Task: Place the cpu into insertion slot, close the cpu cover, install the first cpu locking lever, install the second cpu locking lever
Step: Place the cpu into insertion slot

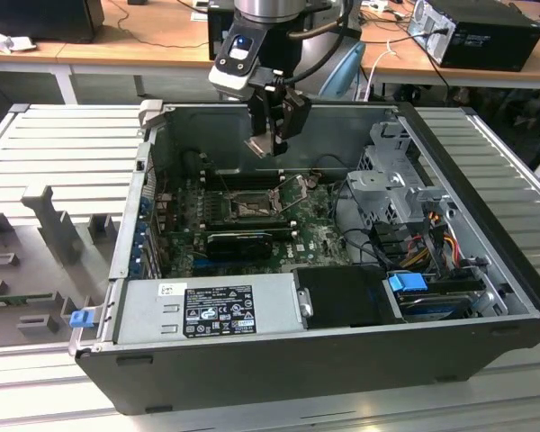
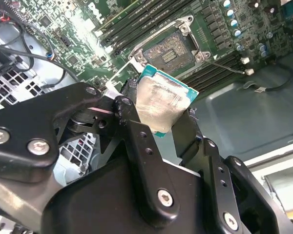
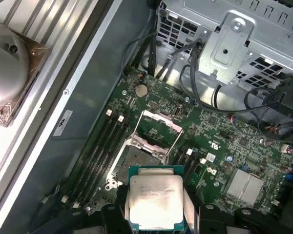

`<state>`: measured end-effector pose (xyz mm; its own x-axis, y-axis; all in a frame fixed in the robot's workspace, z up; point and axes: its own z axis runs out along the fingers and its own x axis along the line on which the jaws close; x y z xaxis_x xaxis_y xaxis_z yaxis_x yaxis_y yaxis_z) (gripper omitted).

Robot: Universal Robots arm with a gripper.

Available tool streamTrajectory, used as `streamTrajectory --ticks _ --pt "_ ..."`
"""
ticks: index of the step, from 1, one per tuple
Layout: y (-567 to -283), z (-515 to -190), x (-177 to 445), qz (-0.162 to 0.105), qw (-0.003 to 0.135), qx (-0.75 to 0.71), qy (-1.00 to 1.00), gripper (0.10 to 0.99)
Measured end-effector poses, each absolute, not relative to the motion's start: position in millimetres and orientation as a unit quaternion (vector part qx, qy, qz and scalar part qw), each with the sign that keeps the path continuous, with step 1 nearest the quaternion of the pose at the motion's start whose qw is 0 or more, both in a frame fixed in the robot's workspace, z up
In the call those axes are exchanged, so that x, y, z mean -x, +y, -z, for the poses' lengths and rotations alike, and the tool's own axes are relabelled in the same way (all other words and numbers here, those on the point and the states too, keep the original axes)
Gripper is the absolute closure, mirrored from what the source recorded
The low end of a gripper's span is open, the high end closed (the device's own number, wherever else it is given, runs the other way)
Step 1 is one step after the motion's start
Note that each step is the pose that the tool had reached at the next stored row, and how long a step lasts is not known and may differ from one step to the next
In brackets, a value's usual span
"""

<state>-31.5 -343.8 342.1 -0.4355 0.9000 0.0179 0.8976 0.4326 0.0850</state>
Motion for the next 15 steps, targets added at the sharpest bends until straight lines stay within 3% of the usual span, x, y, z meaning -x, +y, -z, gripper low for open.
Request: streamTrajectory --ticks 15 --pt "-343.4 -325.1 31.5 -0.039 0.019 -0.610 0.791 0.557"
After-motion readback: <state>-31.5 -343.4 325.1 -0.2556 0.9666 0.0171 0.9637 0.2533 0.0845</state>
